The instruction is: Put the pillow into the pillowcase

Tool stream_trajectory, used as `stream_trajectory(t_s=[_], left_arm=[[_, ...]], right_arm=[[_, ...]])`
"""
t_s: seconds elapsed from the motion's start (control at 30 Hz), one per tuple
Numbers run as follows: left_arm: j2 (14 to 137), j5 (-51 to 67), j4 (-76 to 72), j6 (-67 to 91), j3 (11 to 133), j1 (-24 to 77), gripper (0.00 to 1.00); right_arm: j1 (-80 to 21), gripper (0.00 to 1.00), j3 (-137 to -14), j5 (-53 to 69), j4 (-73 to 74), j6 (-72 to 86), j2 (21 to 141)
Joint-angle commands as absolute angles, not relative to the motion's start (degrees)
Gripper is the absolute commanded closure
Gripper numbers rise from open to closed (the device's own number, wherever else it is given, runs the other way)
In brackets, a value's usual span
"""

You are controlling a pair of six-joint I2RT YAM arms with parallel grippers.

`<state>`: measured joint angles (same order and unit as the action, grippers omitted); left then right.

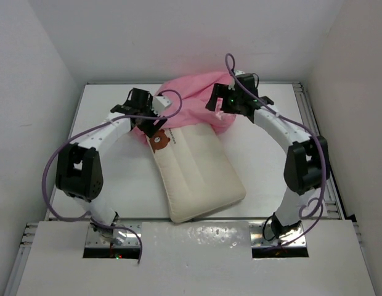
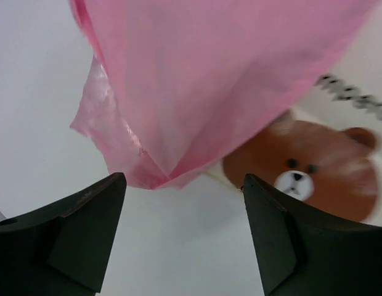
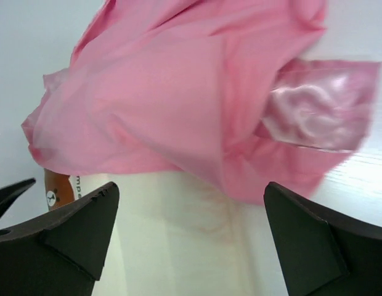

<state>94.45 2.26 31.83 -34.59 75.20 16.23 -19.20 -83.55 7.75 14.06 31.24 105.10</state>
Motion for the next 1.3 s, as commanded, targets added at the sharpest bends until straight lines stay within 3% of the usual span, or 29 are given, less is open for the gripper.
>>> stream_trajectory(t_s=[0.0,0.17,0.37,0.43,0.47,0.53,0.73,1.1,1.27], left_arm=[[98.2,-1.7,26.7,-36.9,74.9,13.5,0.25],[101.1,-2.9,22.1,-36.8,73.9,12.3,0.32],[101.5,4.5,23.9,-37.2,72.6,11.3,0.6],[101.2,6.1,24.3,-37.5,72.0,10.9,0.75],[101.0,6.3,24.6,-37.4,71.8,10.6,0.91],[100.6,6.7,25.2,-36.5,71.7,9.7,1.0],[94.9,13.5,31.1,-33.8,71.8,7.8,1.0],[89.7,20.0,32.5,-32.3,66.9,7.5,1.0],[89.8,19.7,33.4,-32.4,66.7,6.8,1.0]], right_arm=[[-17.1,0.01,-80.1,4.4,15.7,26.7,99.4],[-25.5,0.02,-72.1,-2.3,17.5,19.6,91.8],[-38.1,0.01,-61.4,-5.0,8.9,18.3,84.1],[-41.5,0.01,-61.1,-6.1,7.1,17.3,84.9],[-45.0,0.01,-61.1,-7.6,6.4,16.8,85.6],[-50.0,0.01,-62.2,-9.8,4.8,15.7,88.3],[-58.0,0.01,-68.4,-22.7,5.9,19.0,99.7],[-61.1,0.01,-73.8,-21.8,5.9,16.8,111.1],[-62.6,0.01,-70.9,-22.2,3.6,14.9,106.5]])
